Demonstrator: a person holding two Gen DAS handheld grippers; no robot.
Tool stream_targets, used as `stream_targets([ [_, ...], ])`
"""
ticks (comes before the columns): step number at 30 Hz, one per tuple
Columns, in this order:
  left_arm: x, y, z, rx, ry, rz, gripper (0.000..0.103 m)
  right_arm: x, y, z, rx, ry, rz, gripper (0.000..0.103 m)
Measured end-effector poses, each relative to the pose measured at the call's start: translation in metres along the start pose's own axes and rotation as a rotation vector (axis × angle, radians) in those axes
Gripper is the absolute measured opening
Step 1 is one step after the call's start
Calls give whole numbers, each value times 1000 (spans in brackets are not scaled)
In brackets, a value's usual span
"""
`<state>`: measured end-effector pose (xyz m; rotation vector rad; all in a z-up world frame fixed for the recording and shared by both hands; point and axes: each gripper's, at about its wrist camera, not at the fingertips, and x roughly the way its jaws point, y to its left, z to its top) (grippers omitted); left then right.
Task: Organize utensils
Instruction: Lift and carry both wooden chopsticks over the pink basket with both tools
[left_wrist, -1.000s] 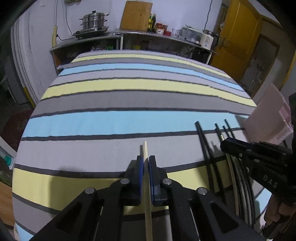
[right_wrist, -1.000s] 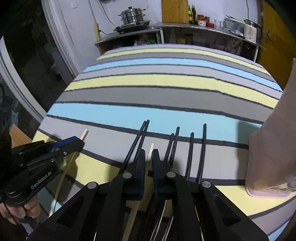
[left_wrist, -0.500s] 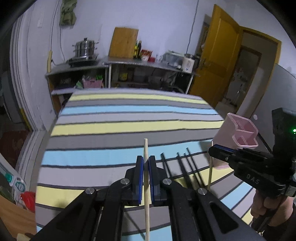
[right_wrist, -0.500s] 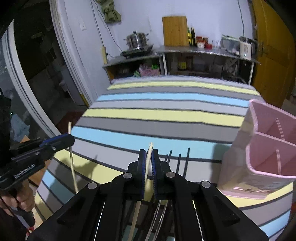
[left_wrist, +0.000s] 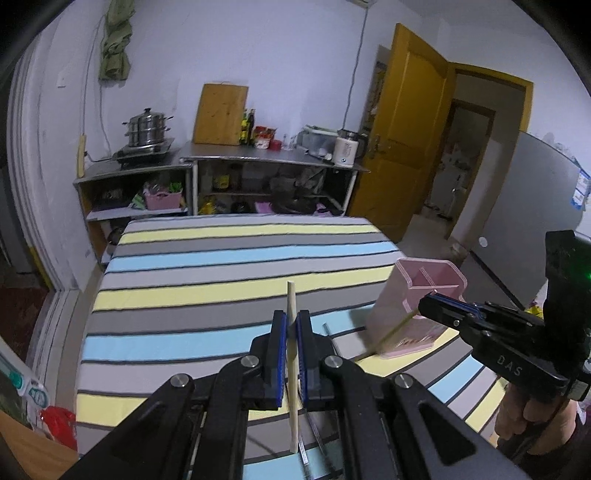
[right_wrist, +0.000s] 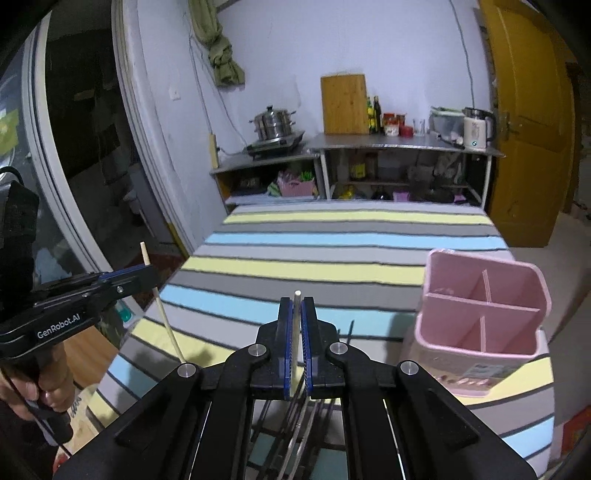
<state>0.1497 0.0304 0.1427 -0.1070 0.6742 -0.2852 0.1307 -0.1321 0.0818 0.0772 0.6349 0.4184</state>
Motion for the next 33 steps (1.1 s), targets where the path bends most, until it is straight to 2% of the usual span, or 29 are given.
stream_targets([
  [7, 6, -37, 40, -2, -34, -92, 5, -36, -19, 24, 19, -80, -32, 5],
  [14, 32, -80, 83, -8, -50, -200, 5, -73, -52, 50, 46, -161, -113, 5],
  [20, 59, -116, 110, 10, -58, -248, 5, -89, -79, 70, 69, -207, -168, 5],
  [26, 91, -139, 121, 23, -61, -252, 5, -85, -98, 86, 88, -228, -190, 5],
  [33, 136, -141, 106, 9, -35, -244, 6, -56, -120, 73, 122, -185, -187, 5],
])
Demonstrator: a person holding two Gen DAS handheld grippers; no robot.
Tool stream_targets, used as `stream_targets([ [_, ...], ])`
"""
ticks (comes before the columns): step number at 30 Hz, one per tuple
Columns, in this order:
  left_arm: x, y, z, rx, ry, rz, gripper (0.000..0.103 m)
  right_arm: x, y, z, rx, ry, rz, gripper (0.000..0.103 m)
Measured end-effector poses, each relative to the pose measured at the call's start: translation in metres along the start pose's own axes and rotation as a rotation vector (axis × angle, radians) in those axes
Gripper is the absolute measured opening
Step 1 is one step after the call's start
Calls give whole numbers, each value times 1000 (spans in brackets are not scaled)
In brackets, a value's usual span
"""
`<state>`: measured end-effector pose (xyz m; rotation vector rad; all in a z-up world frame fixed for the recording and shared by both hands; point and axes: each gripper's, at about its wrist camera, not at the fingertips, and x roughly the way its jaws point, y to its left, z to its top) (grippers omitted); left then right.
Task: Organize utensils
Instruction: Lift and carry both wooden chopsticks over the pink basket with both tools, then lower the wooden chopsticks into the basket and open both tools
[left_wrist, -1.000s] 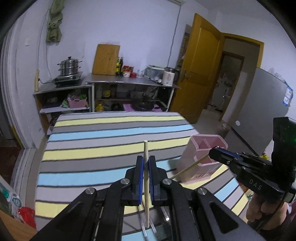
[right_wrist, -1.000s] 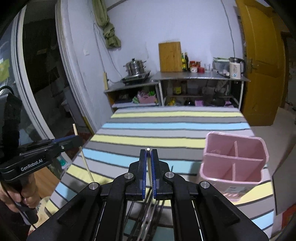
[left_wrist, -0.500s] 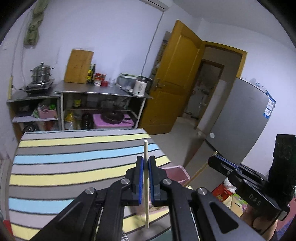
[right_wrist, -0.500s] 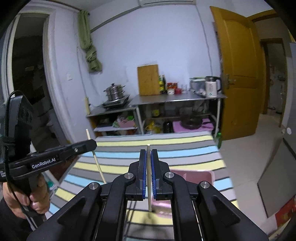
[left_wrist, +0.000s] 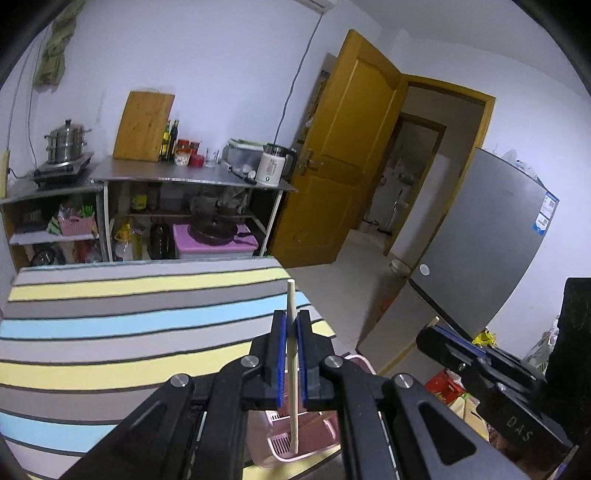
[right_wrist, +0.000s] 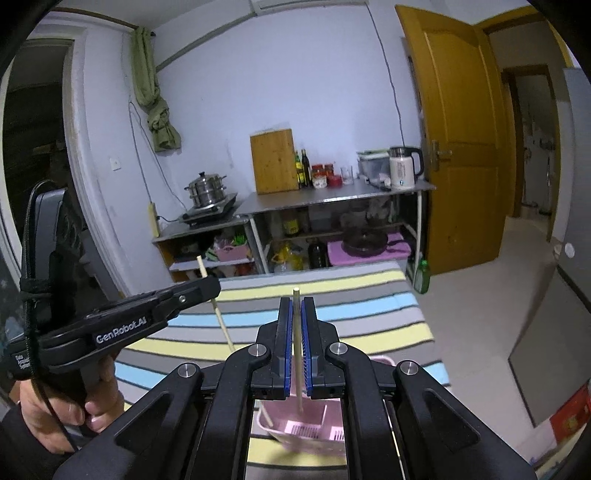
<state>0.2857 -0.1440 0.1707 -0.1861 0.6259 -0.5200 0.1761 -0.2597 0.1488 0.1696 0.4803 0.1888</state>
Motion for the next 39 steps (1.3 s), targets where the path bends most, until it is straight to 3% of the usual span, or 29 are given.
stream_targets([
  [13, 47, 23, -42, 0, 76, 25, 7, 52, -28, -54, 74, 150, 7, 5],
  [17, 45, 25, -44, 4, 75, 29, 15, 51, -33, -54, 88, 147, -2, 5],
  [22, 22, 24, -46, 23, 35, 34, 28, 39, -31, -51, 75, 116, -32, 15],
  [31, -36, 16, -58, 60, -34, 58, 29, 6, -16, -57, 52, 73, -40, 20],
  [39, -86, 21, -95, 60, -61, 105, 29, -21, 14, -85, 19, 65, -1, 20],
])
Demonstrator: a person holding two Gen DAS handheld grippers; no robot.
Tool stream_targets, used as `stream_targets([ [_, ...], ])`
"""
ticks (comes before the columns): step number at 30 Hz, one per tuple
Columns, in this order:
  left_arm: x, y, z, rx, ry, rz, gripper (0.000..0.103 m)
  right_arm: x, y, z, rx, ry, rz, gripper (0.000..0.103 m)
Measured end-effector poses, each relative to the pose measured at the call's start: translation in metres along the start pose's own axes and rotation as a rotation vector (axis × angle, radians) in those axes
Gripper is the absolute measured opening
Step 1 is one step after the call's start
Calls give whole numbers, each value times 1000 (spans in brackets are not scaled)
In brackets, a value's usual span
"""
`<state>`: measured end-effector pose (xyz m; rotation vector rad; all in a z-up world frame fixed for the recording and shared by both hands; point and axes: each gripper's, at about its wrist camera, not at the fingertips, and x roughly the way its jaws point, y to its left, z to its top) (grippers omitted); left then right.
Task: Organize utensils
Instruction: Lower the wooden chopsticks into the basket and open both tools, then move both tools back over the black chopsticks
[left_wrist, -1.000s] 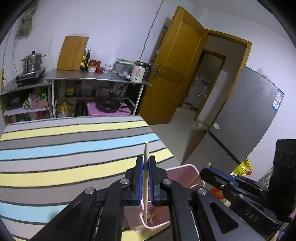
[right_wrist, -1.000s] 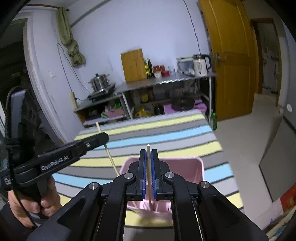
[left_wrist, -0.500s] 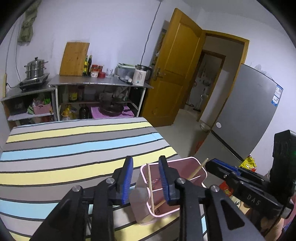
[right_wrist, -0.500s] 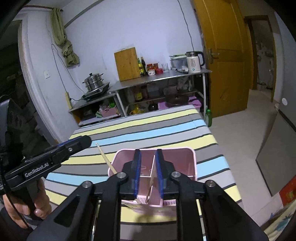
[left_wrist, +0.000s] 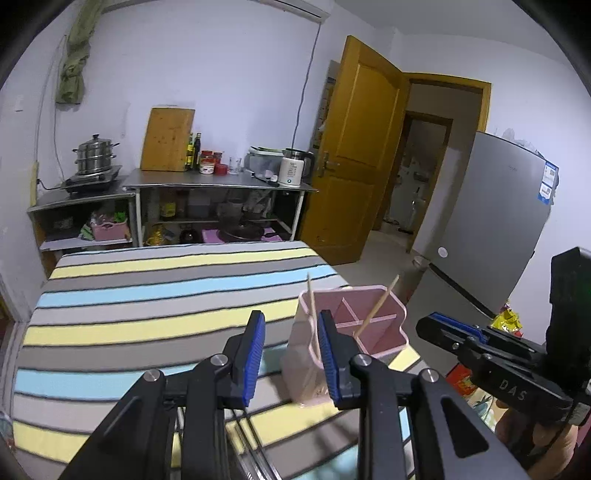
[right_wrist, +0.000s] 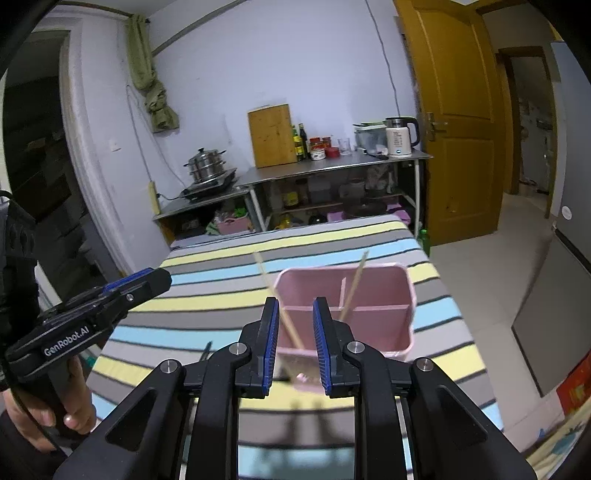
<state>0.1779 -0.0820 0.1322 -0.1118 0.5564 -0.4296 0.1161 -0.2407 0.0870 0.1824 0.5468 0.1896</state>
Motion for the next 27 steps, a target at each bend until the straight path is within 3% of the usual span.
stream_targets([
  [12, -49, 11, -65, 12, 2, 60, 29, -16, 37, -51, -55, 33, 10, 20],
  [27, -58, 40, -111, -2, 56, 132, 30, -2, 52, -87, -64, 105, 17, 20],
])
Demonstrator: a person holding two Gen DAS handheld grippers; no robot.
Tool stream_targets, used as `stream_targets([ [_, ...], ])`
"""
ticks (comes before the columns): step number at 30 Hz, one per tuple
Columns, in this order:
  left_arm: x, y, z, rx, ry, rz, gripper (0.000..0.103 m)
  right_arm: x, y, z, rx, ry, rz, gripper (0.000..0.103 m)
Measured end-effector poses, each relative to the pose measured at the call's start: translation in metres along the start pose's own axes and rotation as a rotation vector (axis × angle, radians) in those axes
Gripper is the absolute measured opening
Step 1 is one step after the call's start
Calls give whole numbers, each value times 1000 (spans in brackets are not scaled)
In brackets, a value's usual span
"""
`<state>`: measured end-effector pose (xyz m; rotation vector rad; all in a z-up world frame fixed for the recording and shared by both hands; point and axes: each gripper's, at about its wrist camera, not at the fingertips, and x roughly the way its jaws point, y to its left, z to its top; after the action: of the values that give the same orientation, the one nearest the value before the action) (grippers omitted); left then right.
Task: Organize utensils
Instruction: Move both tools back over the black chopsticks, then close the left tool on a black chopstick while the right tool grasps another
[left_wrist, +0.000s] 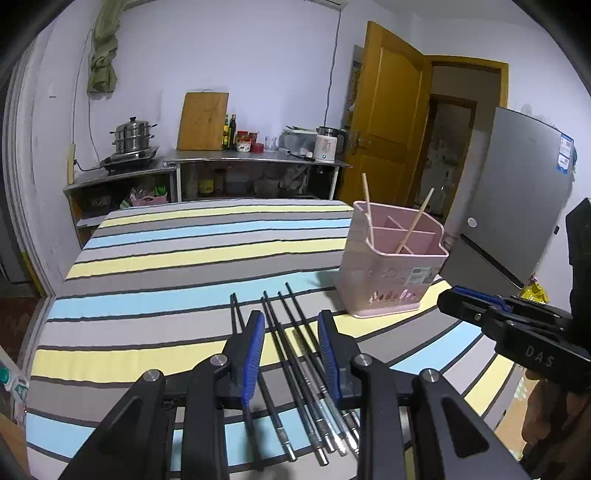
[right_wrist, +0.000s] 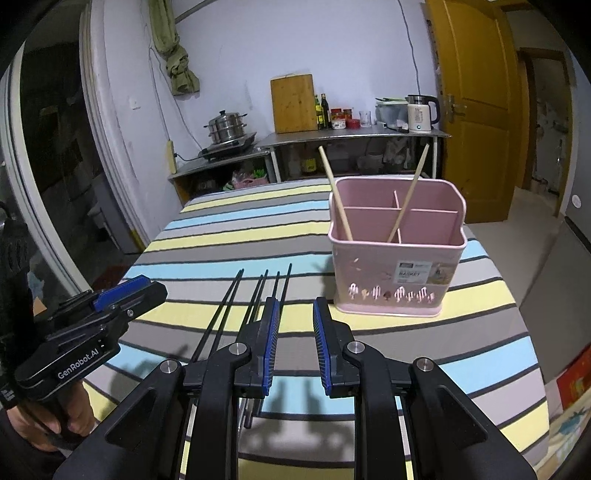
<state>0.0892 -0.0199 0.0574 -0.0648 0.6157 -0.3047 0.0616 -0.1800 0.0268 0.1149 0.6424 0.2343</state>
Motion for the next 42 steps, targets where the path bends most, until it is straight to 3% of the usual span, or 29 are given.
stream_targets([
  [15, 44, 35, -18, -56, 92, 57, 30, 43, 6, -12, -21, 82, 7, 20],
  [33, 141, 73, -28, -106, 255, 72, 29, 145, 17, -19, -39, 224, 17, 20],
  [36, 147, 73, -25, -97, 256, 69, 25, 156, 19, -17, -36, 232, 16, 20],
  [42, 150, 77, -23, -86, 261, 97, 8, 179, 18, -11, -23, 254, 5, 19],
])
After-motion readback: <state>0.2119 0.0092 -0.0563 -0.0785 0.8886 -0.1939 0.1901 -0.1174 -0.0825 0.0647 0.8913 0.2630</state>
